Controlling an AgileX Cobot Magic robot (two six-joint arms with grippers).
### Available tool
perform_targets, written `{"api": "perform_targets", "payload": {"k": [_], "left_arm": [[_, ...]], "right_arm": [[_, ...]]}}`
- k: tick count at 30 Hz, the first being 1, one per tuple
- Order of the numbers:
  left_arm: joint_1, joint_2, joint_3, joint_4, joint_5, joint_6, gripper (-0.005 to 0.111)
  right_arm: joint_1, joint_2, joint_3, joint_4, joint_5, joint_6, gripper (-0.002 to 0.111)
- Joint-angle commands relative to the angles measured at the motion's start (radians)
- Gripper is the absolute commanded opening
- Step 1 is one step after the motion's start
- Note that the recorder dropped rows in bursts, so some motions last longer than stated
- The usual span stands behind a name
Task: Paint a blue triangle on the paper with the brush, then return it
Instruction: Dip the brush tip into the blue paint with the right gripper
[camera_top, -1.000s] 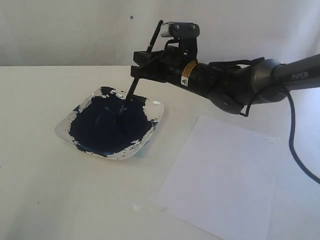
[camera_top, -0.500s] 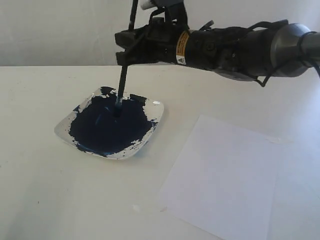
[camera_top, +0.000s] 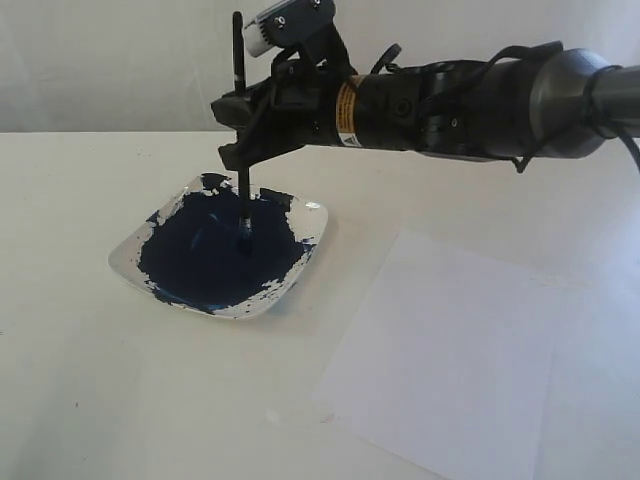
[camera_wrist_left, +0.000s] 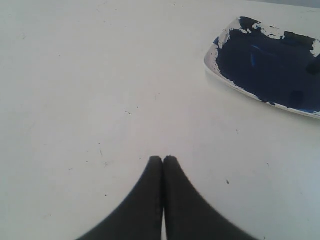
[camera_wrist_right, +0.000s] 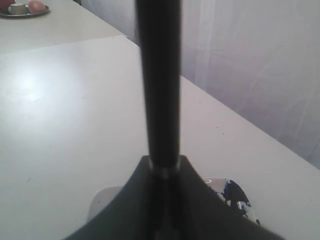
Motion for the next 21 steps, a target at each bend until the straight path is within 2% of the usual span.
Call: {"api": "perform_targets", "payload": {"k": [1, 8, 11, 16, 21], "left_arm": [[-0.001, -0.004, 0.005, -0.008, -0.003, -0.006, 0.0], [-0.001, -0.004, 0.005, -0.008, -0.003, -0.005, 0.0], [-0.001, -0.004, 0.005, 0.024, -0.001, 0.064, 0.0], [-0.001, -0.004, 0.005, 0.025, -0.006, 0.081, 0.0], [-0.001, -0.004, 0.005, 0.025, -0.129, 0.081, 0.0]], "right_arm": [[0.001, -0.056, -0.005, -0.017, -0.028, 0.006, 0.005], [0.001, -0.065, 0.001, -0.032, -0.06, 0.022, 0.005], [0.001, -0.065, 0.001, -0.034, -0.06, 0.035, 0.005], [0.001, -0.065, 0.001, -0.034, -0.06, 0.035, 0.005], [0.001, -0.065, 0.001, -0.034, -0.06, 0.035, 0.005]]}}
